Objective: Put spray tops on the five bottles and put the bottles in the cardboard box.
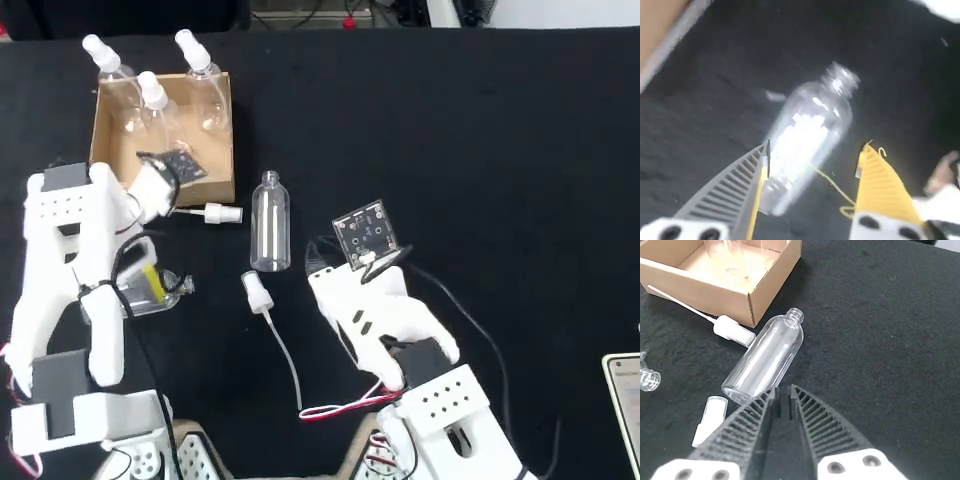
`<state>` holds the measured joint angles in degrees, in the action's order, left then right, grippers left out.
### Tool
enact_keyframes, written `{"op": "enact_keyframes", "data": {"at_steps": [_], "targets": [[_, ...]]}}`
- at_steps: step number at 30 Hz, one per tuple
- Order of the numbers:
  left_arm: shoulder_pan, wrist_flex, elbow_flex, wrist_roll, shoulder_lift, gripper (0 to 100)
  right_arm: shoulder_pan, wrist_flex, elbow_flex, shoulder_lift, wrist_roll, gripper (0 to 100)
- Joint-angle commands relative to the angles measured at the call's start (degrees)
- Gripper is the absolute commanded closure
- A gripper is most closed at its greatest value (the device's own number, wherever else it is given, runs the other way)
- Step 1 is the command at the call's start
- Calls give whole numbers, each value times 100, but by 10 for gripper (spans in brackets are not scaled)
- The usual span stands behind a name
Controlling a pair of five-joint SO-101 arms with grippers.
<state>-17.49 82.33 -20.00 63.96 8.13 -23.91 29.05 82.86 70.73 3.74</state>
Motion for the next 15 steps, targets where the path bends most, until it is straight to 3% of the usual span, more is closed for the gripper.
{"op": "enact_keyframes", "data": {"at_steps": [1, 5, 15], "targets": [[-119, 501, 312, 466, 255, 722, 88, -185, -101, 75, 70, 956], [-66, 325, 215, 466, 202, 721, 88, -185, -101, 75, 70, 956], [48, -1618, -1253, 492, 255, 721, 88, -185, -101, 75, 70, 956]]}}
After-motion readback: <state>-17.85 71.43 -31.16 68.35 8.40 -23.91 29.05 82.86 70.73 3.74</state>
